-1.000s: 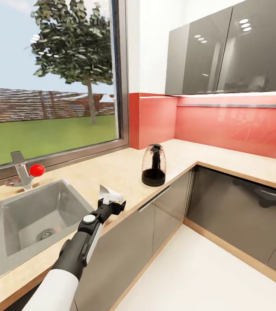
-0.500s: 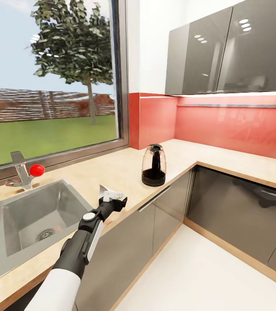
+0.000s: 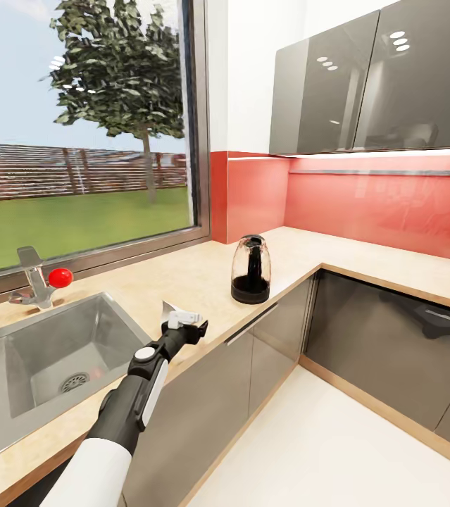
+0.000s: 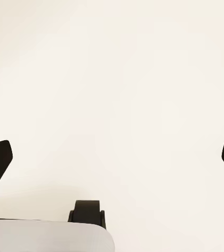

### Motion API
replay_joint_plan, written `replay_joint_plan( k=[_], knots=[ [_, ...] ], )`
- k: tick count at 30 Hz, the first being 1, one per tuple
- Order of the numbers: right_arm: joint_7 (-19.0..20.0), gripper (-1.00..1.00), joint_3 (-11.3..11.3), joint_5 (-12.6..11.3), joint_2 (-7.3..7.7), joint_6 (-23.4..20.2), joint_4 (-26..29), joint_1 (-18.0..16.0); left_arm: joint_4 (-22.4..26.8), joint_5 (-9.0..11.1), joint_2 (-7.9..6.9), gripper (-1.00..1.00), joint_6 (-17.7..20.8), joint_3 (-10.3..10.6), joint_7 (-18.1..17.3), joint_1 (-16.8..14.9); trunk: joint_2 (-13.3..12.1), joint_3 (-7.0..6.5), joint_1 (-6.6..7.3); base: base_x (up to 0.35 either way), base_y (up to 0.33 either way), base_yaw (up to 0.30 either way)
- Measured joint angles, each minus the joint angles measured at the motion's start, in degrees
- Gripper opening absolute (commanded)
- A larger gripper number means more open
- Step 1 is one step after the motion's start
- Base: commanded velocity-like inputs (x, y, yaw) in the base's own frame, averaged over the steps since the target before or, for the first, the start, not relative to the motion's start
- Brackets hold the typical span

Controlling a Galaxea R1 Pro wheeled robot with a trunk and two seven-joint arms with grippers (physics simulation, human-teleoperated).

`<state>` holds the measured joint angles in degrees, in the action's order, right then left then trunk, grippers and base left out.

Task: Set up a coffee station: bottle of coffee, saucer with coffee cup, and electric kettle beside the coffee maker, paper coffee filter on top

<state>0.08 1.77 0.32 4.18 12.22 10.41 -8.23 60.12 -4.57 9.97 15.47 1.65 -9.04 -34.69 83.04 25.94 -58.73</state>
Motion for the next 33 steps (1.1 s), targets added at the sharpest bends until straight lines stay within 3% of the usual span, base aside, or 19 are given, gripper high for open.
replay_joint_plan(
  k=[4, 5, 33],
  knots=[
    [0.0, 1.0, -0.01, 0.0, 0.01, 0.0, -0.03, 0.0, -0.01, -1.17, 0.0, 1.0, -0.11, -0.04, 0.0, 0.0, 0.0, 0.0, 0.0, 0.0, 0.0, 0.0],
    [0.0, 1.0, 0.0, 0.01, 0.01, 0.0, -0.03, 0.0, -0.01, -3.21, 0.0, 1.0, -0.13, -0.05, 0.03, 0.0, 0.0, 0.0, 0.0, 0.0, 0.0, 0.0],
    [0.0, 1.0, 0.0, 0.0, 0.01, 0.0, -0.03, 0.0, -0.43, -3.35, 0.0, 1.0, -0.29, -0.09, -0.03, 0.0, 0.0, 0.0, 0.0, 0.008, 0.005, 0.0]
  ],
)
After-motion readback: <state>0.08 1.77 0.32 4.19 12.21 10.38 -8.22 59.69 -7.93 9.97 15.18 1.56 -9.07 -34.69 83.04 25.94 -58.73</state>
